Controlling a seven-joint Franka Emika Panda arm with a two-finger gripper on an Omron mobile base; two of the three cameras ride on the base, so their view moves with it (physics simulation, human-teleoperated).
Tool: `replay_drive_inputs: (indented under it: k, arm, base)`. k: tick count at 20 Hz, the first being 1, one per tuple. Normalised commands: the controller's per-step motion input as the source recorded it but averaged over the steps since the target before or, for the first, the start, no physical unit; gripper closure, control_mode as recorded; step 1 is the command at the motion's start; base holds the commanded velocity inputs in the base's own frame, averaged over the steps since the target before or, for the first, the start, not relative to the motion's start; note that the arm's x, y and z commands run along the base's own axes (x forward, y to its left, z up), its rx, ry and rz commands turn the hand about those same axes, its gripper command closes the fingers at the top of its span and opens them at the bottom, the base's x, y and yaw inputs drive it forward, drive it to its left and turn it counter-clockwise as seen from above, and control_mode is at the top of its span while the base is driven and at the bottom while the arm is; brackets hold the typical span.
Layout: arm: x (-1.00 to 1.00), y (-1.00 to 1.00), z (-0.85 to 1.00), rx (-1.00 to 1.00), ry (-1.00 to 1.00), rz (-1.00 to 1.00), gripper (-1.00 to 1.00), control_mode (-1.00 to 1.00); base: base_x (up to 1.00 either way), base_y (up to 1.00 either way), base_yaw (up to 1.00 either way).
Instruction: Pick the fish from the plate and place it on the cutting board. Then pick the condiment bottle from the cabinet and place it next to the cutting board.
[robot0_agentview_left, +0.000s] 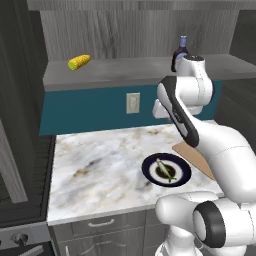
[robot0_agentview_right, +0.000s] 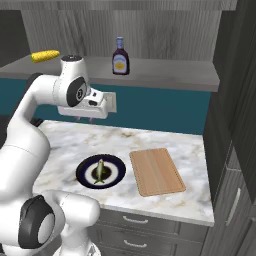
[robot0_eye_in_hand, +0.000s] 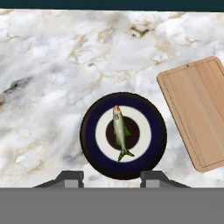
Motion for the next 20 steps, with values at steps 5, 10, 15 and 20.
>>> replay_drive_inputs:
  k: [5,10,15,20]
  arm:
    - [-0.07,-0.03,-0.19,0.0,0.0,0.0,-1.0,-1.0]
    - [-0.07,-0.04,-0.3,0.0,0.0,0.0,-1.0,-1.0]
    - [-0.03,0.0,-0.38,0.0,0.0,0.0,-1.0,-1.0]
    - [0.0,0.0,-0.35,0.0,0.02,0.0,-1.0,-1.0]
  base:
    - [0.0,0.0,0.0]
    - [0.0,0.0,0.0]
    - [0.0,0.0,0.0]
    - [0.0,0.0,0.0]
